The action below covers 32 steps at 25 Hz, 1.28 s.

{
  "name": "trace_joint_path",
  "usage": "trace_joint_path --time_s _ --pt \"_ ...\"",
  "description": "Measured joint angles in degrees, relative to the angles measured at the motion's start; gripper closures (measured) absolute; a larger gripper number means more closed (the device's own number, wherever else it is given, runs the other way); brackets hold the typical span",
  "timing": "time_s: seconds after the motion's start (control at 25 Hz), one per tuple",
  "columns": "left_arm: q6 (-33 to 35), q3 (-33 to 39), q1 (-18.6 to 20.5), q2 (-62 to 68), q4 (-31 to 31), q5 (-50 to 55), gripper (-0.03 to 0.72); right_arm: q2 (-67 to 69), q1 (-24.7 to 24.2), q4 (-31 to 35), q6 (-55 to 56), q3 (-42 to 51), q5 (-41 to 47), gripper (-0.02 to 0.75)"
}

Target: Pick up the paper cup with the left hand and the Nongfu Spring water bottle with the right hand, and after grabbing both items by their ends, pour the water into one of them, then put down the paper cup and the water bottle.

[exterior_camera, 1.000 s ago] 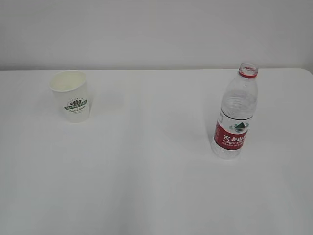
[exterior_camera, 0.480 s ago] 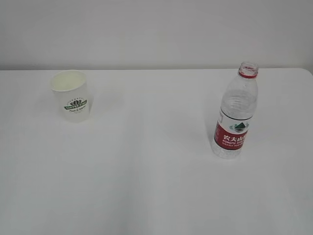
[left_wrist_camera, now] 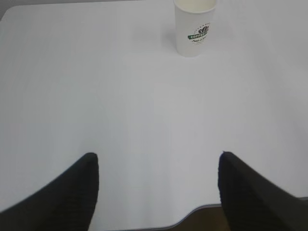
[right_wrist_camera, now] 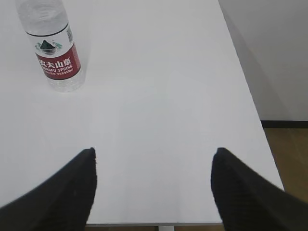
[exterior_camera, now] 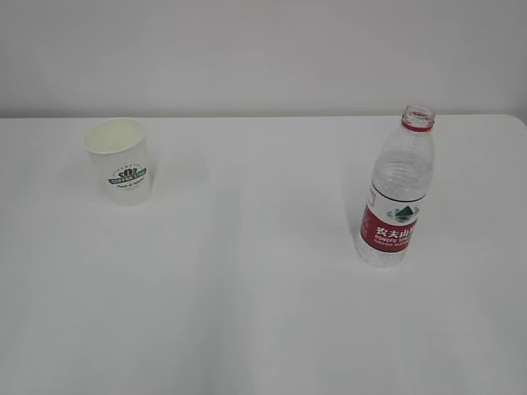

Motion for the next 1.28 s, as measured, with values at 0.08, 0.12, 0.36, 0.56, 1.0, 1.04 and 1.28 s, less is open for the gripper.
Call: trace_joint_path --time_s 0.08,0.12,0.36,0.56,1.0,1.04,1.28 --pt "0.00 0.00 0.00 0.00 0.00 0.00 0.138 0.00 0.00 0.00 0.00 0.00 0.00 0.175" --pt "0.00 0.00 0.00 0.00 0.00 0.00 0.143 0.00 0.00 0.00 0.00 0.00 0.00 0.175" --pt "0.00 0.00 0.00 0.00 0.00 0.00 0.154 0.00 0.00 0.00 0.00 0.00 0.00 0.175" --pt "0.00 0.00 0.00 0.00 0.00 0.00 0.154 0.00 0.00 0.00 0.00 0.00 0.00 0.175" --pt "0.00 0.00 0.00 0.00 0.00 0.00 0.154 0.00 0.00 0.00 0.00 0.00 0.00 0.176" --pt "0.00 0.00 0.00 0.00 0.00 -0.11 0.154 0.00 0.00 0.00 0.00 -0.12 -0.12 0.176" --pt "0.52 -0.93 0.00 0.00 0.00 -4.41 0.155 0.00 0.00 0.00 0.00 -1.26 -3.74 0.178"
